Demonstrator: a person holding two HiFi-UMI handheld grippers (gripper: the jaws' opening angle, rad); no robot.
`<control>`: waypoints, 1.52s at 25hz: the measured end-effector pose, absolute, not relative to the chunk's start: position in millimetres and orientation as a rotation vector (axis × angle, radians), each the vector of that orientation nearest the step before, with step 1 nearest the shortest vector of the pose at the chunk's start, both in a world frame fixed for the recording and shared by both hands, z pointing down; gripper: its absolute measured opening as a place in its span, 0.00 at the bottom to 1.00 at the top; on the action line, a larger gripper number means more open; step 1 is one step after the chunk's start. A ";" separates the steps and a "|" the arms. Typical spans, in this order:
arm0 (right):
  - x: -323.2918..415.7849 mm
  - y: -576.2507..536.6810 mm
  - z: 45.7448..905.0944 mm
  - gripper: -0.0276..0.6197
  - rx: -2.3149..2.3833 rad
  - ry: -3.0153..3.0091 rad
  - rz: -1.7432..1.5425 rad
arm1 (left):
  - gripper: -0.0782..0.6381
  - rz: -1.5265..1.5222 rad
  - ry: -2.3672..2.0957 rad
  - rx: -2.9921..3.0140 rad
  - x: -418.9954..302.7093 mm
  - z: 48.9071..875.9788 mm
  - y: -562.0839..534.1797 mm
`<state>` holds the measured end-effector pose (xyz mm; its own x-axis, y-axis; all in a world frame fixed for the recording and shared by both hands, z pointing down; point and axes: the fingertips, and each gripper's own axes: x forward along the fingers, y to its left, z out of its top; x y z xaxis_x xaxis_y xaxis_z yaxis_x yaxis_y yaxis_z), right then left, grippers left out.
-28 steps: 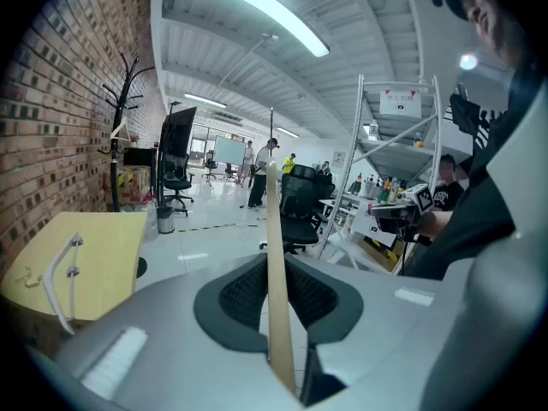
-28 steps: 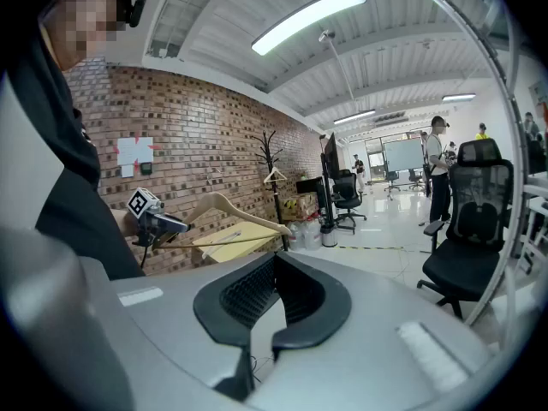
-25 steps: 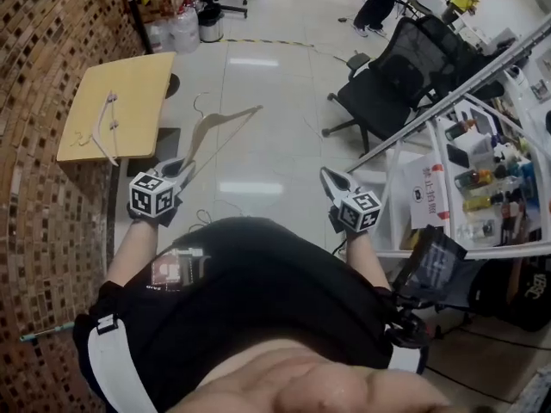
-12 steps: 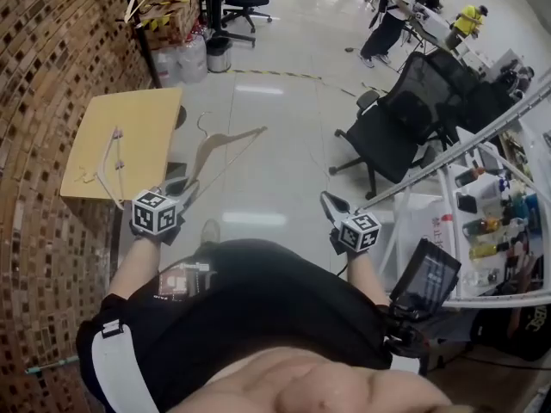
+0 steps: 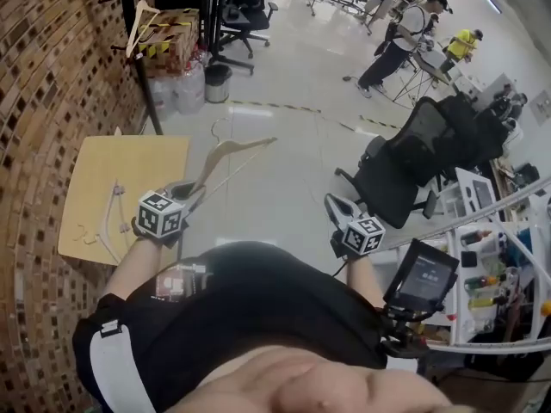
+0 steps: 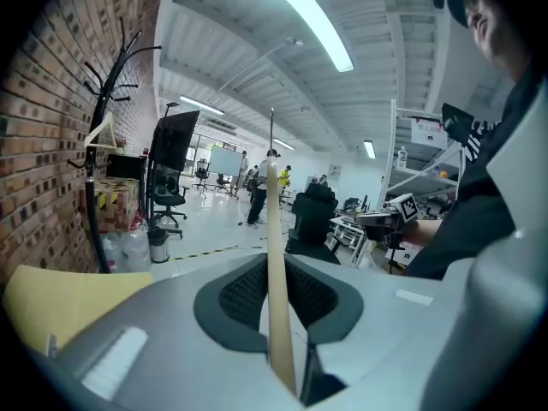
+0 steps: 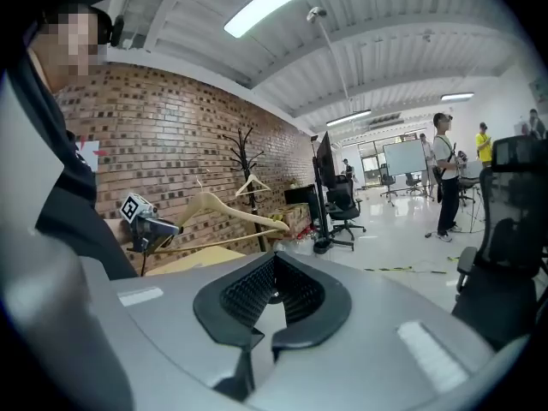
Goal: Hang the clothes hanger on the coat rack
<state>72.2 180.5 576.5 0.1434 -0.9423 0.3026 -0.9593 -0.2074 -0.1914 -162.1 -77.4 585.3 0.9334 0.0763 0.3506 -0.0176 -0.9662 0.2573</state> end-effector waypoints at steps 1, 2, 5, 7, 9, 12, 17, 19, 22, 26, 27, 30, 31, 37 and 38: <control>76.4 168.2 576.0 0.06 2.320 -1.958 0.564 | 0.18 0.518 0.030 2.829 -156.7 582.5 -88.7; 82.1 157.1 577.5 0.07 2.297 -1.964 0.567 | 0.18 0.504 0.016 2.823 -151.3 579.9 -99.0; 111.6 125.7 587.8 0.06 2.273 -1.981 0.589 | 0.18 0.486 -0.039 2.802 -135.8 577.1 -130.0; 135.5 103.4 596.6 0.07 2.259 -2.008 0.604 | 0.18 0.490 -0.094 2.800 -125.0 576.3 -152.7; 165.4 81.0 602.2 0.07 2.231 -2.047 0.599 | 0.18 0.482 -0.160 2.807 -108.2 571.4 -174.9; 219.8 47.2 603.7 0.06 2.160 -2.121 0.574 | 0.18 0.449 -0.279 2.833 -73.0 553.1 -206.7; 306.4 -21.0 596.0 0.06 1.966 -2.260 0.537 | 0.18 0.384 -0.511 2.838 -22.1 501.8 -259.8; 335.8 -47.0 584.9 0.06 1.885 -2.300 0.492 | 0.18 0.376 -0.581 2.863 -8.5 473.8 -279.3; 369.7 -89.5 573.4 0.06 1.824 -2.345 0.458 | 0.18 0.348 -0.666 2.894 4.1 427.5 -312.9; 380.4 -148.4 571.9 0.06 1.726 -2.412 0.425 | 0.18 0.339 -0.726 2.923 7.3 375.1 -356.9; 381.3 -165.3 572.1 0.07 1.707 -2.425 0.416 | 0.18 0.334 -0.738 2.936 7.8 362.0 -369.5; 383.2 -216.4 568.1 0.06 1.676 -2.445 0.390 | 0.18 0.329 -0.752 2.982 10.9 327.9 -411.0; 383.7 -235.1 565.1 0.06 1.675 -2.448 0.376 | 0.18 0.330 -0.758 2.998 11.2 316.5 -427.4; 382.8 -342.9 547.4 0.06 1.724 -2.468 0.362 | 0.18 0.322 -0.822 3.056 -0.1 246.1 -536.2; 383.5 -358.3 544.6 0.07 1.729 -2.473 0.361 | 0.18 0.328 -0.831 3.060 -1.9 235.4 -552.3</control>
<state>383.5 -358.3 544.6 -0.3487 -0.9114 0.2183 -0.9358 0.3258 -0.1346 -1.9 -552.3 235.4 0.8429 -0.5051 0.1857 -0.4957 -0.8630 -0.0976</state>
